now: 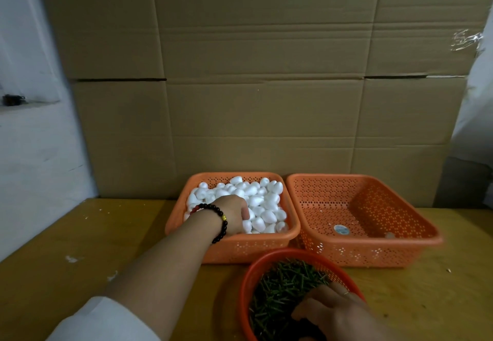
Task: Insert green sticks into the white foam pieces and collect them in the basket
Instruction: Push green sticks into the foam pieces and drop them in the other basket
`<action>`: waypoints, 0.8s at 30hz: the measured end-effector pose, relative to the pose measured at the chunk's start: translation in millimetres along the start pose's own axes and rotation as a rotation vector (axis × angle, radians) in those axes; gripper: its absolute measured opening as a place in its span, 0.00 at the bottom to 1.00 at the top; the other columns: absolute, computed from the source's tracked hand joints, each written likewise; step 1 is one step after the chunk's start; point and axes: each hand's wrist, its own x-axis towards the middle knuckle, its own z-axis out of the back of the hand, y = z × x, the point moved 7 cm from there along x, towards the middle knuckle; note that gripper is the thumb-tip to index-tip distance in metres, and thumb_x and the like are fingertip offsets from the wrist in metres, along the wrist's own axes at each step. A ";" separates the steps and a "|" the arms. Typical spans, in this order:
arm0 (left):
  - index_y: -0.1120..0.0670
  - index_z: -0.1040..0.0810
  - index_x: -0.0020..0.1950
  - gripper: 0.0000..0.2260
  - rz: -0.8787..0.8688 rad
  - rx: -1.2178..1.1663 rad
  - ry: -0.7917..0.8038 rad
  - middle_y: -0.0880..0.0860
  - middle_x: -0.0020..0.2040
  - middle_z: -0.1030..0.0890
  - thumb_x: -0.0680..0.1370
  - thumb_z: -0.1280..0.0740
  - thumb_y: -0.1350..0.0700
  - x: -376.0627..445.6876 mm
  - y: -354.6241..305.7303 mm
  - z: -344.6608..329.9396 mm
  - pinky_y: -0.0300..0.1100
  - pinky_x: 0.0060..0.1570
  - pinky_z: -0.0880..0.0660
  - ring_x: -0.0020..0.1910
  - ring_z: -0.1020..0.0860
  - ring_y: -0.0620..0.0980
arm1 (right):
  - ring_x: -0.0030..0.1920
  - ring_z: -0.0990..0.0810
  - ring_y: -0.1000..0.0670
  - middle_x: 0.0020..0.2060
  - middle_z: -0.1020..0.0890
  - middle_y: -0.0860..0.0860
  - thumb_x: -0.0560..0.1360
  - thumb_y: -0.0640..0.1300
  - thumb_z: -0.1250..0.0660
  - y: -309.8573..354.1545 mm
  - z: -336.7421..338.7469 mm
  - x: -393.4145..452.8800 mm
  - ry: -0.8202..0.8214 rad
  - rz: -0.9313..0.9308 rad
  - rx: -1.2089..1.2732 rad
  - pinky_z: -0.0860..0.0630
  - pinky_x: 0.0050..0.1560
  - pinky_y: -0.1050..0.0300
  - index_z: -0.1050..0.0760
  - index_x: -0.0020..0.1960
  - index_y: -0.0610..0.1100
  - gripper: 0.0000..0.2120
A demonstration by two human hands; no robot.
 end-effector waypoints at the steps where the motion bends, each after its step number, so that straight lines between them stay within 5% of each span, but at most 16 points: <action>1: 0.41 0.25 0.41 0.06 -0.001 -0.038 0.002 0.51 0.73 0.33 0.71 0.28 0.49 1.1 0.3 -1.0 0.53 0.70 0.39 0.74 0.40 0.55 | 0.44 0.21 0.62 0.41 0.22 0.65 0.58 0.69 0.29 0.9 4.9 1.1 -0.060 0.010 0.011 0.20 0.41 0.62 0.22 0.46 0.66 0.17; 7: 0.43 0.25 0.48 0.09 -0.048 -0.151 -0.022 0.49 0.62 0.23 0.72 0.29 0.54 4.2 3.4 -3.6 0.47 0.62 0.28 0.61 0.27 0.49 | 0.35 0.25 0.69 0.32 0.25 0.68 0.49 0.71 0.28 2.2 5.6 -2.3 -0.107 -0.009 -0.028 0.26 0.33 0.74 0.24 0.35 0.66 0.18; 10: 0.41 0.25 0.56 0.12 -0.044 -0.177 -0.151 0.44 0.61 0.23 0.73 0.32 0.50 1.9 7.0 5.4 0.48 0.65 0.32 0.61 0.26 0.46 | 0.34 0.25 0.69 0.32 0.26 0.68 0.49 0.72 0.27 0.5 9.0 -4.9 -0.129 -0.018 -0.043 0.26 0.32 0.74 0.24 0.34 0.65 0.19; 13: 0.41 0.27 0.64 0.18 -0.070 -0.468 -0.224 0.41 0.51 0.22 0.75 0.33 0.53 -11.1 5.0 11.4 0.38 0.53 0.26 0.49 0.23 0.38 | 0.34 0.25 0.68 0.32 0.25 0.67 0.49 0.71 0.26 -0.5 9.8 -5.8 -0.144 -0.001 -0.048 0.26 0.30 0.72 0.24 0.34 0.65 0.18; 19: 0.45 0.22 0.56 0.16 -0.112 -0.860 -0.382 0.42 0.44 0.19 0.72 0.27 0.59 -61.9 -9.6 13.5 0.27 0.36 0.29 0.38 0.24 0.35 | 0.33 0.23 0.65 0.32 0.25 0.67 0.51 0.70 0.26 0.7 10.1 -6.7 -0.162 0.003 -0.047 0.26 0.28 0.70 0.25 0.35 0.65 0.17; 24: 0.45 0.19 0.55 0.18 -0.183 -1.243 -0.291 0.46 0.46 0.16 0.70 0.26 0.65 -103.3 -30.2 -0.9 0.33 0.40 0.24 0.42 0.20 0.42 | 0.34 0.23 0.67 0.32 0.25 0.67 0.52 0.68 0.29 2.3 6.7 -5.2 -0.155 0.028 -0.028 0.26 0.29 0.71 0.24 0.35 0.65 0.14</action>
